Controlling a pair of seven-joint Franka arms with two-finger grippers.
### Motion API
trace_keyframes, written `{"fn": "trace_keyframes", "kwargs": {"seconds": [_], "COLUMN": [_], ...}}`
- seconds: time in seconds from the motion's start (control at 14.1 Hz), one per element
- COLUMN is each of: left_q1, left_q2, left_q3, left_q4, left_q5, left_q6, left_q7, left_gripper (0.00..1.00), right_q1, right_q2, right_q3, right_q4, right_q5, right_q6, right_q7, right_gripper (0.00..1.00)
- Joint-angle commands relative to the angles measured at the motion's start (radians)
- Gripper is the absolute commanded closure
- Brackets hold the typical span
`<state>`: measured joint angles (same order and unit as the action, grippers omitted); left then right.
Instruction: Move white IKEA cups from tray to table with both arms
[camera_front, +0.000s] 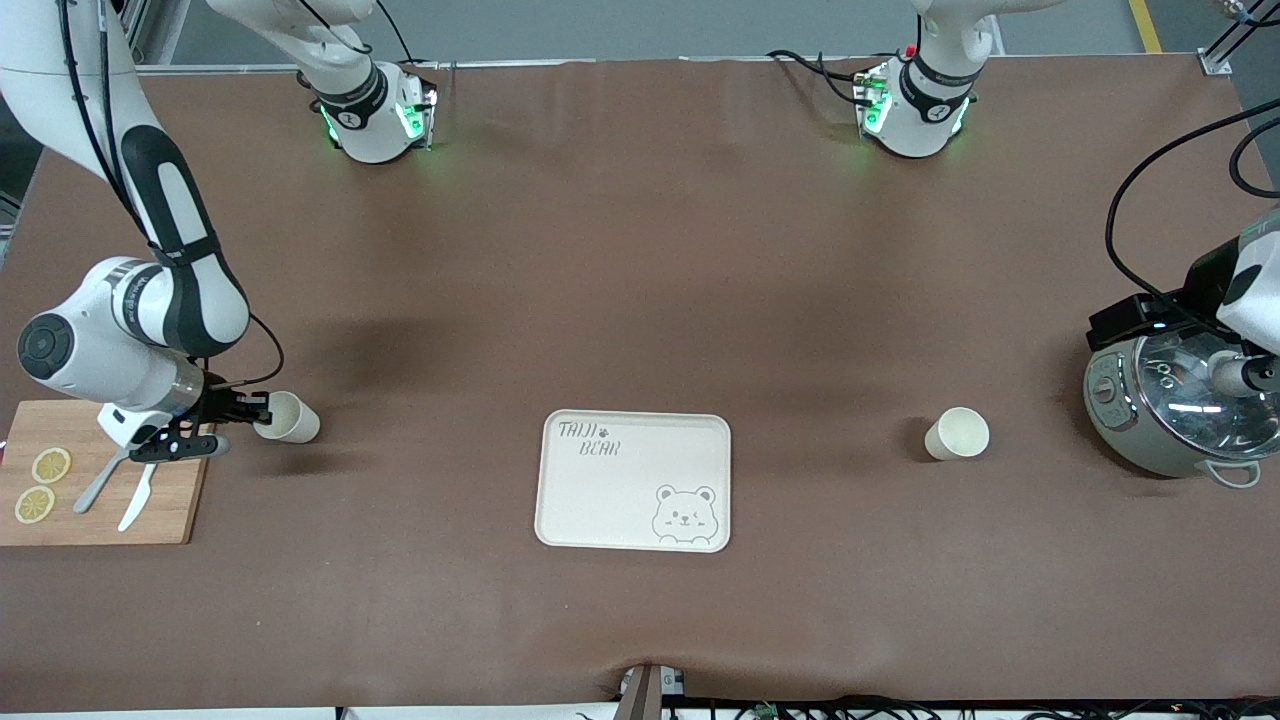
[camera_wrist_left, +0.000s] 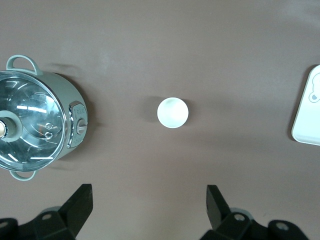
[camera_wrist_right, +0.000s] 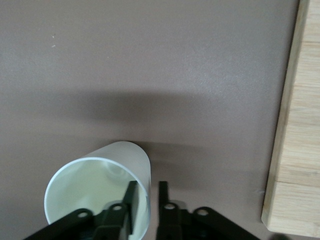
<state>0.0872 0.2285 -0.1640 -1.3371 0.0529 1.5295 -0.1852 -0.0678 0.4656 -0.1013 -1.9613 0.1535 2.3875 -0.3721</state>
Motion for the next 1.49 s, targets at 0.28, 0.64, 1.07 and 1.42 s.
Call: {"fn": "trace_keyframes", "kwargs": {"seconds": [0.28,0.64,1.07,1.42], "left_q1": [0.009,0.003,0.002,0.005], "left_q2": [-0.208,-0.288,-0.293,-0.293], "left_q3": [-0.015,-0.017,-0.032,-0.038], "left_q4": [-0.213,-0.292,-0.286,-0.292], "left_q5": [-0.068,-0.105,-0.091,-0.090], "left_q6": [-0.008,0.000,-0.006,-0.006], "left_q7": [-0.002,0.009,0.012,-0.002], "left_gripper": [0.00,0.00,0.00,0.00], "right_q1": [-0.017,0.002,0.042,0.088], "right_q2": [-0.005,-0.010,-0.174,-0.382], "right_q3": [0.020,0.020,0.020,0.025], "right_q4": [0.330,0.643,0.696,0.552], "right_q5": [-0.012,-0.037,-0.060,-0.159], "right_q6": [-0.311,-0.583,-0.844,-0.940], "right_q7": [-0.005,-0.008,0.173,0.303], "right_gripper": [0.00,0.00,0.00,0.00]}}
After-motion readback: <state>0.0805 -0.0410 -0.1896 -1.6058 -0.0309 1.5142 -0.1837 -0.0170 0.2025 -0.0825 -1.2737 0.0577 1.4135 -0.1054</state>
